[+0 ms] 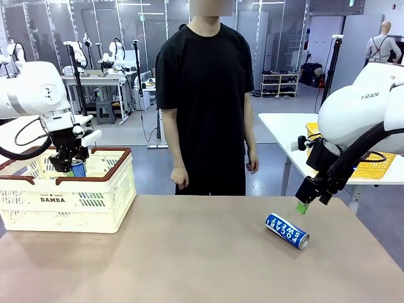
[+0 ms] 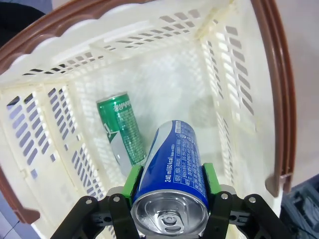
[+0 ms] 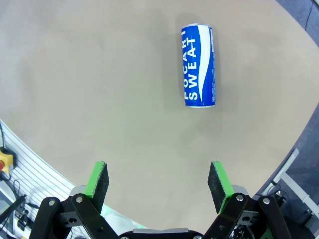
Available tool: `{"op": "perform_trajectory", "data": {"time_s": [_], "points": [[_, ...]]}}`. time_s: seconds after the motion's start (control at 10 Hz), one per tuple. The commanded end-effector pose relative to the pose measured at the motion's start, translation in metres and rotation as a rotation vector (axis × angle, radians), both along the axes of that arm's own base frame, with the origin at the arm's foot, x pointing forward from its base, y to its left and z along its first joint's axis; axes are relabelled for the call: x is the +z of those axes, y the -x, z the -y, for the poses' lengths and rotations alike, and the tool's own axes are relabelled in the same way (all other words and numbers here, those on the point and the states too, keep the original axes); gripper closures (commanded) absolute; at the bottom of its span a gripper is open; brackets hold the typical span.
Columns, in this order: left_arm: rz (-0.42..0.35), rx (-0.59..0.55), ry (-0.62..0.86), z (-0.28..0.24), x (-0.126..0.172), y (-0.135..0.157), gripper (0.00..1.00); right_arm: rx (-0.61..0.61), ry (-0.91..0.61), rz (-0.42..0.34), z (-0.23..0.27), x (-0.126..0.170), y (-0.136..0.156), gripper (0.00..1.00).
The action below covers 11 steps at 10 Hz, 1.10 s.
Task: Place the drinks into the Shopping basket.
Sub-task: Pick up one drink and place it into the Shopping basket.
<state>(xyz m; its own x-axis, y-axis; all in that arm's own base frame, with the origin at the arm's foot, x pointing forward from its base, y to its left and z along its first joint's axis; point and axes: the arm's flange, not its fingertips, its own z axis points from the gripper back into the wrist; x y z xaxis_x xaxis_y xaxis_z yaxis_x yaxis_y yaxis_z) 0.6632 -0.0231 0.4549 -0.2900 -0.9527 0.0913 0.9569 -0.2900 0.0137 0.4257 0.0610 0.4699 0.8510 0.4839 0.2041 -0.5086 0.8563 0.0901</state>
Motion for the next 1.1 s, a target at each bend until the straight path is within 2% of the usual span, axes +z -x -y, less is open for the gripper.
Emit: {"op": "perform_trajectory", "data": {"time_s": [0.0,0.3,0.6,1.0], "points": [[0.03,-0.007,-0.024,0.003,-0.016,0.006,0.42,0.007,0.009,-0.002,0.002,0.001,0.0,0.0],[0.045,0.028,-0.058,0.012,-0.041,0.007,0.42,0.007,0.009,-0.002,0.002,0.001,0.0,0.0],[0.065,0.082,-0.021,0.012,-0.056,0.008,0.42,0.007,0.009,-0.002,0.002,0.001,0.0,0.0],[0.04,0.115,0.021,0.007,-0.073,0.001,0.42,0.007,0.009,-0.002,0.002,0.001,0.0,0.0]]}}
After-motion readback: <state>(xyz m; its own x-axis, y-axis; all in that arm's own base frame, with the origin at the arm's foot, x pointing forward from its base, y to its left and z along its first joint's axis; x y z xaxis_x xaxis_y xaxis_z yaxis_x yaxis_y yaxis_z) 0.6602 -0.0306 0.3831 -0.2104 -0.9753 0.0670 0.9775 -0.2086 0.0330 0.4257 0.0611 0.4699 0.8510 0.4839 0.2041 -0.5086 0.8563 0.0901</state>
